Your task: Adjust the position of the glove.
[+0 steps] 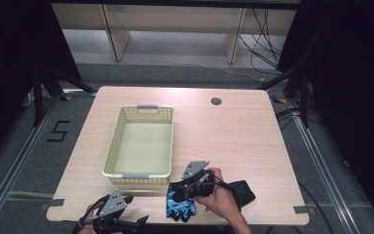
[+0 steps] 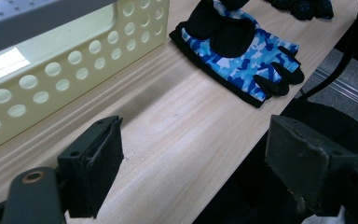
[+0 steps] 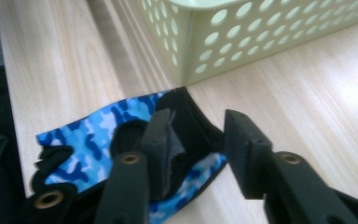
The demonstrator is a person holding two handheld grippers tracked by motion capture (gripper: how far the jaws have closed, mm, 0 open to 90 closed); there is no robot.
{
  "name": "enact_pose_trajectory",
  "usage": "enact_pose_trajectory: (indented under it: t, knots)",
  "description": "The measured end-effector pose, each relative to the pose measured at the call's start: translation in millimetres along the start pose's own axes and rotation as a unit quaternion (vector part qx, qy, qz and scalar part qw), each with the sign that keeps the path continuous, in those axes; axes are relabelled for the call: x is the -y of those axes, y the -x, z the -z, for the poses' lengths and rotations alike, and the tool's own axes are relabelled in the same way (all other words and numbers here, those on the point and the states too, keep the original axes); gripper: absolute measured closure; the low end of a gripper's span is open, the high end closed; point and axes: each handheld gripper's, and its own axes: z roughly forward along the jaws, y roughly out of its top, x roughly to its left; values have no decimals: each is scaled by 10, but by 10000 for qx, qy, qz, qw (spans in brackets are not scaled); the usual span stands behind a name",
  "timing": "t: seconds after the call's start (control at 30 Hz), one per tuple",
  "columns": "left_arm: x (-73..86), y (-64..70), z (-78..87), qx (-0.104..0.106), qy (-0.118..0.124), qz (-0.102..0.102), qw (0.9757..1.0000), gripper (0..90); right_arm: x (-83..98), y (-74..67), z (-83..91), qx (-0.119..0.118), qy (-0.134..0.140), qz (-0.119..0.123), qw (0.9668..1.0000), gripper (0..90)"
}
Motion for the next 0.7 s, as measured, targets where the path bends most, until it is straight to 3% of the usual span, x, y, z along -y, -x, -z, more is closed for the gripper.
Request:
enact_pose_trajectory:
  t: [0.03,0.07,0.17,0.23,0.27,0.33,0.37,0.47,0.53,0.6,0.67,0.7]
  knots:
    - [1,-6,10,14,-42,-81,10000,184,-29,32,-53,-54,-85,21,9999,607]
    - [3,-1,7,-4,-4,-61,10000,183,-48,49,-85,-128,-123,205,9996,601]
    - [8,19,-1,47,0,115,9999,184,-72,35,-125,-285,-222,90,9993,593]
    - [-1,16,1,41,13,29,10000,184,-94,53,-187,-408,-333,238,9983,577]
    - [2,17,-1,37,38,22,10000,184,-95,71,-259,-549,-540,313,9965,570]
    - [2,22,2,2,37,13,10000,184,-85,77,-299,-613,-678,335,9952,570]
    - [1,13,9,-22,-3,-43,10000,185,-69,66,-289,-776,-827,-151,9934,606]
    - [4,23,5,-36,71,25,10000,184,-43,90,-271,-894,-847,-301,9919,654]
    - [3,24,7,-22,64,31,10000,185,19,166,-258,-977,-655,-375,9924,725]
    - [3,23,8,-19,56,-22,10000,185,37,183,-251,-1036,-630,-420,9917,731]
    - [2,29,8,-33,45,-25,10000,185,58,175,-238,-972,-600,-597,9917,744]
    - [1,14,18,3,-29,-133,9999,185,60,162,-233,-971,-604,-727,9908,755]
